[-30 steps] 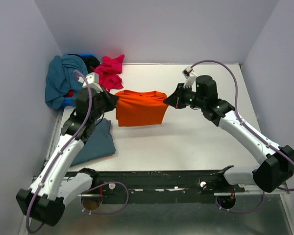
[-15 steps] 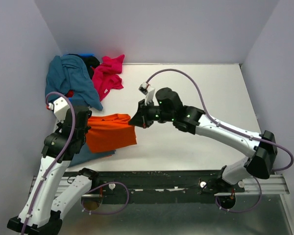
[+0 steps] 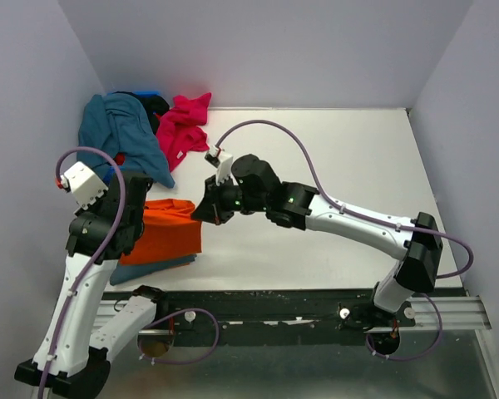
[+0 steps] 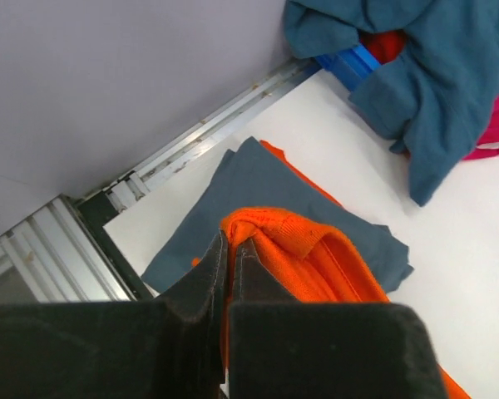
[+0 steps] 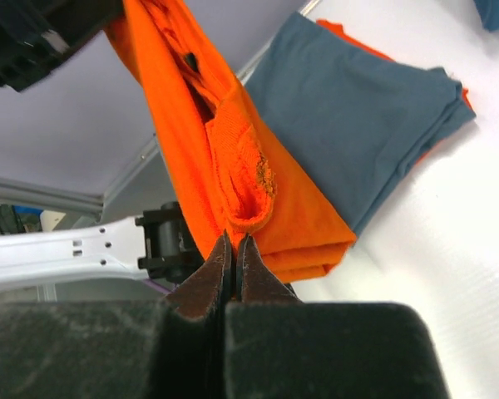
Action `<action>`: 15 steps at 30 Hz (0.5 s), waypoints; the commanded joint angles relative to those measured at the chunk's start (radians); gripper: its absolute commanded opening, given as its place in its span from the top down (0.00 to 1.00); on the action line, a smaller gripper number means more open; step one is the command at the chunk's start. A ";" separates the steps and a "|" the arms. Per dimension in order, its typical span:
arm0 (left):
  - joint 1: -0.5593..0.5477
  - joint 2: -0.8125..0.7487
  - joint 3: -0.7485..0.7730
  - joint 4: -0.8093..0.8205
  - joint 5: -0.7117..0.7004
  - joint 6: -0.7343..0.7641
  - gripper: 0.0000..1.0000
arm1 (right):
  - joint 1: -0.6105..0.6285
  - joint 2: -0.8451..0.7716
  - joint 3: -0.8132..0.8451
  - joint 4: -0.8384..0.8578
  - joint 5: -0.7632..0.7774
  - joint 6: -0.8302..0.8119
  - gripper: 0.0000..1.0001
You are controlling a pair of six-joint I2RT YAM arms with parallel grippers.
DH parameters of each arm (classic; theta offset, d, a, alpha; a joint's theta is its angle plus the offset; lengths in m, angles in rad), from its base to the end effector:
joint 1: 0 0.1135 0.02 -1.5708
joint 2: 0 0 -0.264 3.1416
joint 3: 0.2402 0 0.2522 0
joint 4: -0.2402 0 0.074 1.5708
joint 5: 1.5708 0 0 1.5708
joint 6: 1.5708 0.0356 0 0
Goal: Fold and stack the t-shirts
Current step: Put the neatly folded tshirt into the corner of the board with both arms
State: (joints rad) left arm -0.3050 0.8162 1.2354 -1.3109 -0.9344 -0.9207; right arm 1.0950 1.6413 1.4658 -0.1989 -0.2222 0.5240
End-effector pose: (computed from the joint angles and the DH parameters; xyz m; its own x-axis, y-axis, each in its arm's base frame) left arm 0.1023 -0.0022 0.3863 -0.2078 -0.4306 -0.8783 -0.7744 0.6209 -0.1212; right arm 0.1723 0.3516 0.3534 -0.6259 -0.1491 -0.7655 -0.7483 0.3916 0.5355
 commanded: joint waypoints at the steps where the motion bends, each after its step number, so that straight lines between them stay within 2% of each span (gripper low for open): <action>1: 0.064 0.058 -0.007 -0.102 -0.089 0.029 1.00 | 0.003 0.054 0.089 -0.063 0.026 0.001 0.99; 3: 0.104 0.031 -0.043 0.025 0.007 0.122 1.00 | 0.003 0.069 0.119 -0.073 0.024 0.001 0.99; 5: 0.188 0.014 -0.079 0.138 0.116 0.216 1.00 | 0.006 0.081 0.146 -0.079 0.027 -0.001 0.99; 11: 0.556 0.009 -0.134 0.256 0.480 0.408 1.00 | 0.005 0.124 0.217 -0.119 0.021 -0.004 0.99; 13: 0.621 -0.021 -0.143 0.256 0.523 0.424 1.00 | 0.005 0.130 0.220 -0.126 0.021 -0.007 0.99; 15: 0.656 -0.022 -0.122 0.216 0.496 0.411 1.00 | 0.003 0.130 0.217 -0.131 0.029 -0.007 0.99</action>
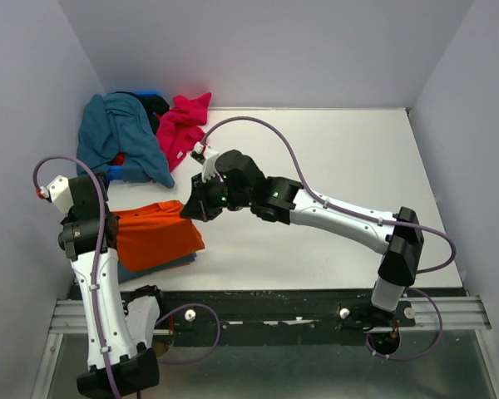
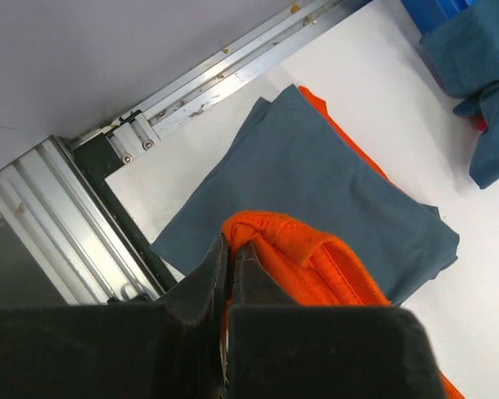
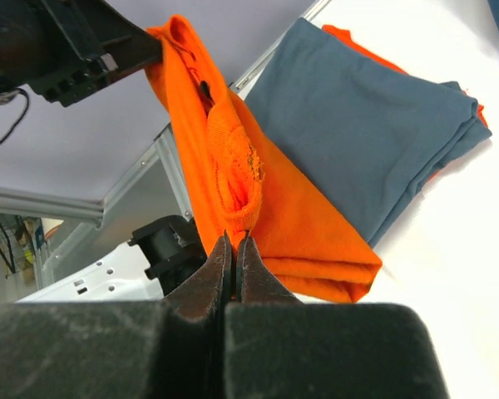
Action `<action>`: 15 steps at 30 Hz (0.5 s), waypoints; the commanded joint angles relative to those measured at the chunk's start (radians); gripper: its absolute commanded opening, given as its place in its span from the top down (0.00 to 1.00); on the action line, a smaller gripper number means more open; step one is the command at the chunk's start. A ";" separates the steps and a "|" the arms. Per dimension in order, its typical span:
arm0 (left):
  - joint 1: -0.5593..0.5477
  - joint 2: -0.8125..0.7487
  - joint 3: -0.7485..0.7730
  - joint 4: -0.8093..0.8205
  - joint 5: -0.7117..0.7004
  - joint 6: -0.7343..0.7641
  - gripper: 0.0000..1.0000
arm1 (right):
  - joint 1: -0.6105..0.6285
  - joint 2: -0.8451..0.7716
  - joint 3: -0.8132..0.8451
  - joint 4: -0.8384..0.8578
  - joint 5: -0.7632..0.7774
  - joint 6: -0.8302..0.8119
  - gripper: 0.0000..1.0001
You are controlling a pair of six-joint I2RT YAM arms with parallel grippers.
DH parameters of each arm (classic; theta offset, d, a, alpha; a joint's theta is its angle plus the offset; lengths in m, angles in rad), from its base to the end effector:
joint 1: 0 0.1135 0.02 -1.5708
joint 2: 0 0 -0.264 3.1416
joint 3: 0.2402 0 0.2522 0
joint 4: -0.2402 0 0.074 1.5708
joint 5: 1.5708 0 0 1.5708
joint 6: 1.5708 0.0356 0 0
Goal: Fold and stack the t-shirts
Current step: Put the neatly folded tshirt into the corner of the board with both arms
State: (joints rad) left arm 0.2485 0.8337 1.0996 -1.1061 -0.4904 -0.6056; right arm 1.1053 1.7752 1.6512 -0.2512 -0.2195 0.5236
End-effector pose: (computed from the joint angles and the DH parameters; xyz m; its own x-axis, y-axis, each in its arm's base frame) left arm 0.1253 0.0491 0.3527 -0.2966 -0.5933 -0.7483 -0.8398 0.5352 -0.0915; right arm 0.1840 0.3835 0.3614 -0.6240 -0.1551 -0.7659 -0.7518 0.3864 0.5343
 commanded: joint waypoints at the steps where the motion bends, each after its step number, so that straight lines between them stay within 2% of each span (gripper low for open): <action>1: 0.115 -0.038 0.022 -0.010 0.036 0.090 1.00 | -0.004 -0.005 0.029 -0.080 0.028 -0.008 0.99; 7: 0.126 -0.044 0.035 -0.061 -0.091 0.050 1.00 | -0.001 -0.022 -0.057 -0.039 -0.014 0.027 0.99; 10: 0.124 -0.059 0.051 -0.083 -0.184 0.029 1.00 | 0.004 -0.013 -0.064 -0.039 -0.026 0.030 0.99; 15: 0.124 -0.085 0.040 -0.087 -0.235 0.012 1.00 | 0.030 0.012 -0.042 -0.045 -0.026 0.033 0.99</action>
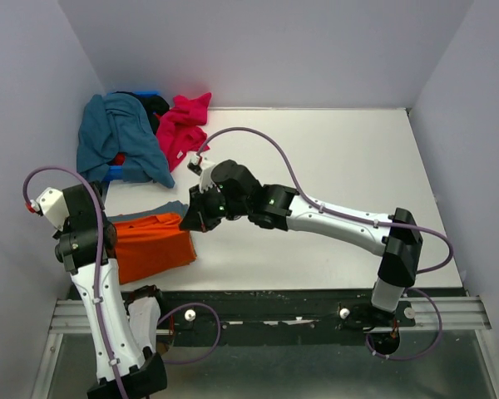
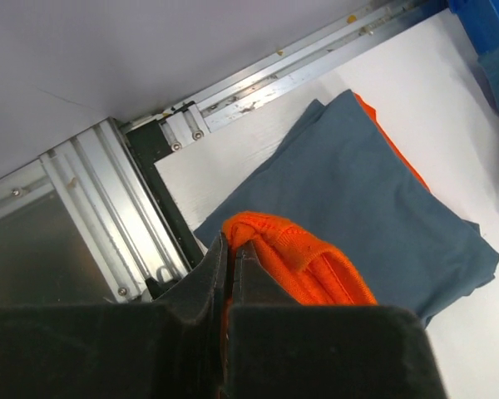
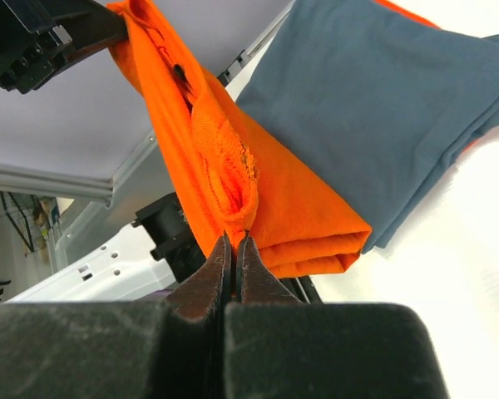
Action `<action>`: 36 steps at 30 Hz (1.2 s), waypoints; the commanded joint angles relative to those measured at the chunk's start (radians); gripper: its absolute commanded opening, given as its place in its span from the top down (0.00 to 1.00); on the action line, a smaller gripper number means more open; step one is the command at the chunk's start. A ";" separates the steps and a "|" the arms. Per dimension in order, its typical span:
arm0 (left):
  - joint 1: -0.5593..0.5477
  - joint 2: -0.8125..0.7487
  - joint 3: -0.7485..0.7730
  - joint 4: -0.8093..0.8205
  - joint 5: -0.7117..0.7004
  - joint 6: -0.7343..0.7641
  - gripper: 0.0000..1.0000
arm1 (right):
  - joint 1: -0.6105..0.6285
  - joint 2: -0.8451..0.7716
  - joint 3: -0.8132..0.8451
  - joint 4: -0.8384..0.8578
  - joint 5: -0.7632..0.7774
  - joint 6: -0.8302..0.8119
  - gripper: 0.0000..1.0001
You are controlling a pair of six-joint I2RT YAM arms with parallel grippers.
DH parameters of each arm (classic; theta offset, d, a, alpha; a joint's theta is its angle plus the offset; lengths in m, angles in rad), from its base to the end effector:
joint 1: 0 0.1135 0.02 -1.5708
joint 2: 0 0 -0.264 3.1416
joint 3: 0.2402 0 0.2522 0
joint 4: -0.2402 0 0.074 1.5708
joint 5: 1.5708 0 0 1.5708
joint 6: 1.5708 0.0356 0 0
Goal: Fold and stack the t-shirts
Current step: Put the neatly folded tshirt into the corner of the board with both arms
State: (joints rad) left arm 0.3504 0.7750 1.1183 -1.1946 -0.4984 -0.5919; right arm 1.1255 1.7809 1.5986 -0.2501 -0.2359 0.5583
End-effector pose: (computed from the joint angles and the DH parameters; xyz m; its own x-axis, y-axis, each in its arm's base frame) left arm 0.0986 0.0542 0.3580 -0.2530 -0.6142 -0.7475 -0.8899 0.4509 -0.0693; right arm 0.1757 0.3875 0.3408 -0.6664 -0.2003 -0.7182 -0.7261 0.3931 0.5641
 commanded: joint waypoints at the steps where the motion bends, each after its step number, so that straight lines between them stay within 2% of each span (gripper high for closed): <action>1: 0.024 -0.023 0.024 0.000 -0.235 -0.005 1.00 | 0.014 0.012 0.014 -0.048 -0.008 -0.001 0.99; 10: 0.025 0.024 -0.017 0.056 -0.242 0.007 1.00 | 0.017 0.032 -0.008 -0.032 0.027 0.025 0.99; 25: 0.024 0.124 -0.063 0.182 -0.197 0.027 1.00 | 0.002 0.198 0.205 -0.144 0.109 0.025 0.99; 31: 0.024 0.167 -0.100 0.236 -0.163 0.026 1.00 | -0.042 0.233 0.233 -0.149 0.089 0.040 0.99; 36: 0.024 0.222 -0.107 0.279 -0.154 0.033 1.00 | -0.052 0.297 0.319 -0.184 0.075 0.020 0.99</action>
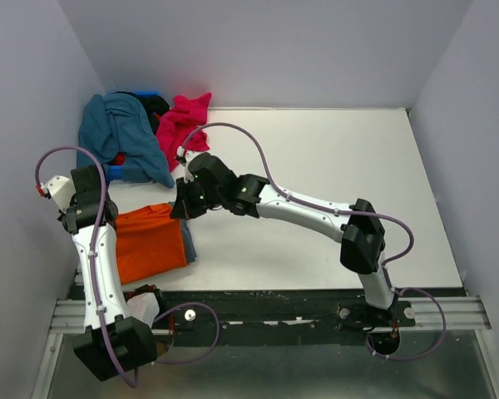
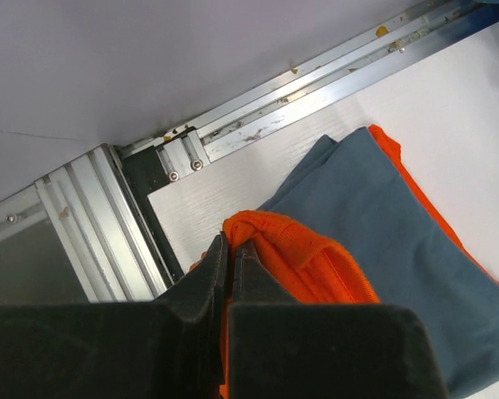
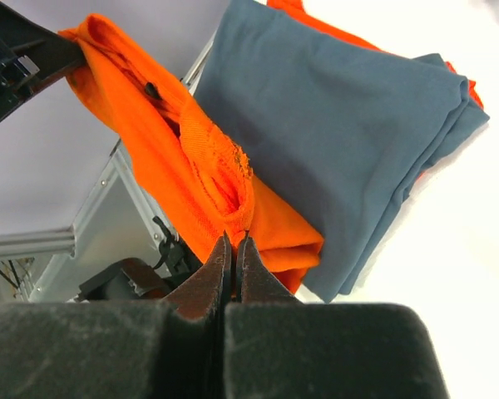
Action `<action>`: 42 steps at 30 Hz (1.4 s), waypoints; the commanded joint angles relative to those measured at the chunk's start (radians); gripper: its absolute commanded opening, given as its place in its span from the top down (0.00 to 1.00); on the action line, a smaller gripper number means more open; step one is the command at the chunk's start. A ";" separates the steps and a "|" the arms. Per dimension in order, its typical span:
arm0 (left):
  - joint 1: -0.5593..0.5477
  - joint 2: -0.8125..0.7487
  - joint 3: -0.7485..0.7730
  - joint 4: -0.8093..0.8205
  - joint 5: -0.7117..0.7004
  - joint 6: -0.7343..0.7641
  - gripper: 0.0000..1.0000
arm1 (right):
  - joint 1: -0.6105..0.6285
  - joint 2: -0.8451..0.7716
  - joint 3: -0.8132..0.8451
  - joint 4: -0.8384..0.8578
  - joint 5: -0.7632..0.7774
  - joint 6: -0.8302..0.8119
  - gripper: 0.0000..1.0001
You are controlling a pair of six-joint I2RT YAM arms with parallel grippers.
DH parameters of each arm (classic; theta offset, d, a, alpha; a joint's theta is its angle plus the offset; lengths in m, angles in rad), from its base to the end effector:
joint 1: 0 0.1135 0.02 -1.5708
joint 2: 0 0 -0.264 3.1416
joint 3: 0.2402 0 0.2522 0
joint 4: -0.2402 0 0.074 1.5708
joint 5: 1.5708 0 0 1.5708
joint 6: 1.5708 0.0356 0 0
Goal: Fold and stack the t-shirts
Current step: Put the neatly folded tshirt into the corner of the board with both arms, then smooth out wrinkles on the folded tshirt
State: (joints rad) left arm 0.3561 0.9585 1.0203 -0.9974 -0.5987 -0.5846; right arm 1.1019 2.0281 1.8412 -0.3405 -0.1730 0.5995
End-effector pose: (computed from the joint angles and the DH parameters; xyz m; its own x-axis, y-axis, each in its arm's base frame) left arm 0.1527 0.0782 0.3213 -0.2973 -0.5970 -0.7452 -0.9179 0.3936 0.0509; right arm 0.2126 0.4333 0.3089 -0.7215 -0.1944 -0.6646 -0.6527 0.5113 0.5591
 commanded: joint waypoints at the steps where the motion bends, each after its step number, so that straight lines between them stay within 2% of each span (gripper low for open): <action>1: 0.018 0.052 -0.005 0.088 -0.050 0.025 1.00 | -0.030 0.066 0.095 -0.103 0.009 -0.024 0.99; 7: 0.020 0.127 -0.029 0.183 -0.032 0.022 1.00 | -0.053 0.162 0.187 -0.094 -0.013 -0.032 0.99; 15: 0.024 0.333 0.037 0.238 0.077 0.051 1.00 | -0.097 0.268 0.277 -0.043 -0.011 -0.020 0.99; 16: 0.026 0.359 0.041 0.241 0.091 0.048 1.00 | -0.103 0.294 0.305 -0.046 -0.023 -0.018 0.94; 17: 0.026 0.387 0.046 0.241 0.103 0.045 1.00 | -0.114 0.329 0.341 -0.057 -0.028 -0.007 0.84; 18: 0.027 0.414 0.055 0.241 0.117 0.043 0.93 | -0.122 0.355 0.374 -0.077 -0.026 0.006 0.64; 19: 0.032 0.437 0.072 0.229 0.125 0.039 0.58 | -0.129 0.378 0.404 -0.092 -0.031 0.017 0.51; 20: 0.032 0.456 0.086 0.217 0.132 0.042 0.25 | -0.135 0.397 0.432 -0.110 -0.034 0.019 0.46; 21: 0.032 0.459 0.098 0.207 0.140 0.045 0.05 | -0.137 0.400 0.438 -0.126 -0.034 0.017 0.45; 22: 0.030 0.451 0.101 0.213 0.151 0.048 0.01 | -0.137 0.388 0.425 -0.124 -0.034 0.008 0.44; 25: 0.030 0.350 0.063 0.253 0.143 0.052 0.01 | -0.137 0.302 0.318 -0.085 -0.026 -0.007 0.45; 29: 0.030 0.205 0.011 0.290 0.149 0.058 0.01 | -0.132 0.199 0.181 0.000 -0.101 0.000 0.60; 31: 0.030 0.145 -0.015 0.296 0.131 0.058 0.03 | -0.119 0.193 0.170 0.005 -0.132 0.003 0.66; 34: 0.032 0.135 -0.009 0.292 0.094 0.060 0.04 | -0.088 0.208 0.193 -0.005 -0.154 0.002 0.67; 35: 0.032 0.153 0.009 0.278 0.106 0.060 0.09 | -0.079 0.216 0.197 -0.006 -0.155 0.005 0.67; 37: 0.032 0.184 0.044 0.235 0.155 0.055 0.27 | -0.065 0.230 0.197 0.006 -0.177 0.019 0.74; 39: 0.032 0.192 0.043 0.224 0.249 0.049 0.45 | -0.056 0.248 0.201 0.014 -0.203 0.039 0.85; 42: 0.032 0.166 -0.006 0.250 0.324 0.032 0.82 | -0.040 0.258 0.173 0.040 -0.241 0.069 0.94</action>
State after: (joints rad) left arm 0.3805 1.1511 1.0466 -0.7418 -0.4126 -0.5369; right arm 1.0416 2.2646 2.0224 -0.3508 -0.3305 0.6285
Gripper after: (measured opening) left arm 0.455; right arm 0.092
